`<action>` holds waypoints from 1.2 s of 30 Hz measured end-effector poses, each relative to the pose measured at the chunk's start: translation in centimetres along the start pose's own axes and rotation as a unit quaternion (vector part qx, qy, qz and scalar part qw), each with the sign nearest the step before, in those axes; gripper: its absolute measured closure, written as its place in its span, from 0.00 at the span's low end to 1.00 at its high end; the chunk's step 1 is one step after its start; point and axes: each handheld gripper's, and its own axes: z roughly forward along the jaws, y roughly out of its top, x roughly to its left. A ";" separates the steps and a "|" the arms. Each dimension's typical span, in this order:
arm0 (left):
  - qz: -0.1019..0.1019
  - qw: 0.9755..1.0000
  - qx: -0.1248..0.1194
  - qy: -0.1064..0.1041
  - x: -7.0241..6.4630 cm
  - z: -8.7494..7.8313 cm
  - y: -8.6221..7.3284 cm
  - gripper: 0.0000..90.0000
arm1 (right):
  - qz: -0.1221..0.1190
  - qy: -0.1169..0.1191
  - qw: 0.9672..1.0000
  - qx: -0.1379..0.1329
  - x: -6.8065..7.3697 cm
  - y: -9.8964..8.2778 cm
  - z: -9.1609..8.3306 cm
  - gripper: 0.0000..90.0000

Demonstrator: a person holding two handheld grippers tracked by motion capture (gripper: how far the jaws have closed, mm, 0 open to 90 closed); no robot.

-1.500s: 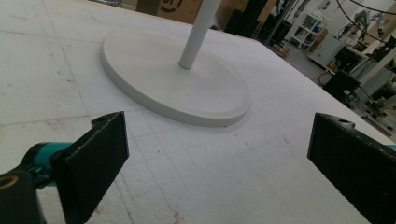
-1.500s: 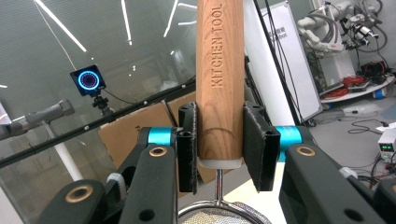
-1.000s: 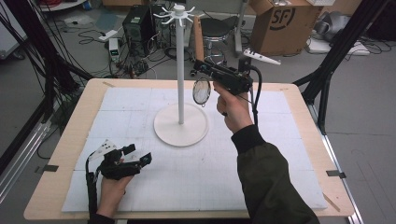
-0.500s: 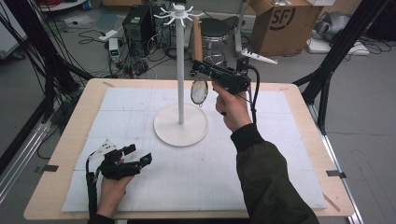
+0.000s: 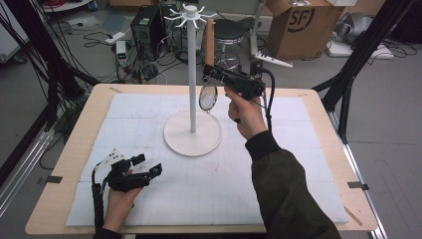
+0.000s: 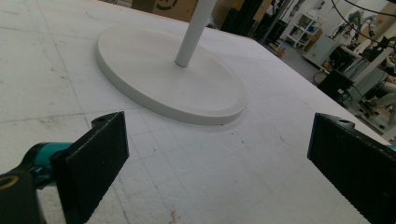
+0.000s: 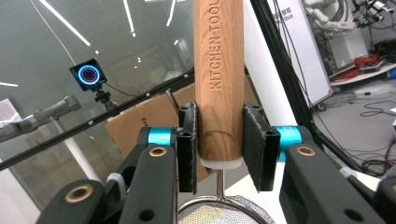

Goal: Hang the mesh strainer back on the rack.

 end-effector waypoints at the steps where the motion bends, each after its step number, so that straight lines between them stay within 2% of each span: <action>1: 0.000 1.000 0.001 0.001 0.0 0.0 0.0 0.07 | 0.002 0.001 1.000 0.000 0.0 0.0 0.0 0.76; 8: -0.001 1.000 0.001 0.000 0.0 0.0 0.0 0.07 | 0.006 0.004 1.000 0.000 -0.1 0.0 0.0 0.76; 14: -0.001 1.000 0.001 -0.001 0.0 0.0 0.0 0.07 | 0.004 -0.002 1.000 0.001 -0.1 0.0 -0.1 0.75; 15: -0.001 1.000 0.001 0.000 0.0 0.0 0.0 0.07 | 0.004 0.000 1.000 0.001 -0.1 0.0 0.0 0.71; 16: -0.001 1.000 0.001 0.000 0.0 0.0 0.0 0.07 | 0.004 -0.001 1.000 0.001 -0.2 0.0 0.0 0.62; 17: -0.001 1.000 0.001 0.000 0.0 0.0 0.0 0.07 | 0.006 -0.006 1.000 0.002 -0.2 0.0 0.0 0.58; 22: 0.000 1.000 0.000 0.001 0.0 0.0 0.0 0.07 | 0.011 -0.032 0.999 0.007 -0.6 0.0 -0.2 0.45; 30: 0.000 1.000 0.001 0.001 0.0 0.0 0.0 0.07 | -0.002 -0.051 0.998 0.020 -0.5 -0.1 -0.6 0.38; 32: 0.001 1.000 0.002 0.001 0.0 0.0 0.0 0.07 | 0.000 -0.050 0.998 0.031 -0.5 -0.2 -0.7 0.37; 36: 0.002 1.000 0.002 0.001 0.0 0.0 0.0 0.07 | -0.012 -0.050 0.998 0.042 -0.2 -0.2 -1.1 0.35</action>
